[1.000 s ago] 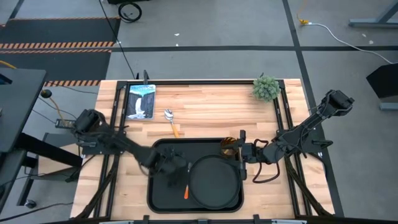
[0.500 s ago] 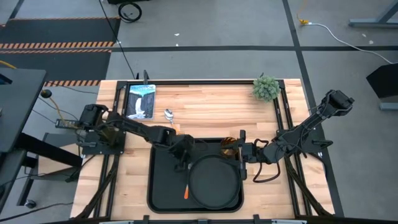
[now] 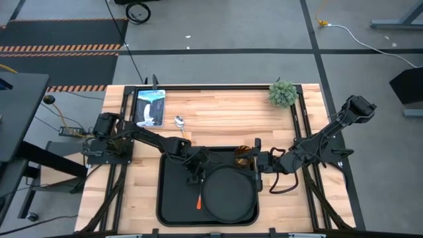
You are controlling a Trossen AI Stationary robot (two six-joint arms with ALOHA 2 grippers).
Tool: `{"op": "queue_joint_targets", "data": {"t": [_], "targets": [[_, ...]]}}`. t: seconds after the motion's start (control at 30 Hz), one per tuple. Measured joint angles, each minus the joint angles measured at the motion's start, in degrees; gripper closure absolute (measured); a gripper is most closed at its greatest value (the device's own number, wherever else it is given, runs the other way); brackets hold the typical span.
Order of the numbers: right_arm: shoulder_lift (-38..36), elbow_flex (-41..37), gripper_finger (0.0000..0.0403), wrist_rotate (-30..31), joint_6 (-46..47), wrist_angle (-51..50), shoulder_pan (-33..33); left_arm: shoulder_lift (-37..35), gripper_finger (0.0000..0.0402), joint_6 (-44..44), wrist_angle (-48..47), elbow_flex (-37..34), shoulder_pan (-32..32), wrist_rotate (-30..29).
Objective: Pick and place plate/cup/fork/spoon on tray
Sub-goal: Put the orange fork on the black serving tray beside the black plate
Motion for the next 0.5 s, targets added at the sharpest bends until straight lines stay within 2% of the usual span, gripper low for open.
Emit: {"op": "queue_joint_targets", "data": {"t": [0.33,0.5], "targets": [[0.00,0.00,0.0167,-0.04,-0.02,-0.09,0.02,-0.24,0.0260,0.15,-3.93,0.03,0.43,0.35],[0.00,0.00,0.0167,-0.04,-0.54,-0.09,0.02,-0.24,0.0260,0.11,-5.54,0.00,0.42,3.12]]}}
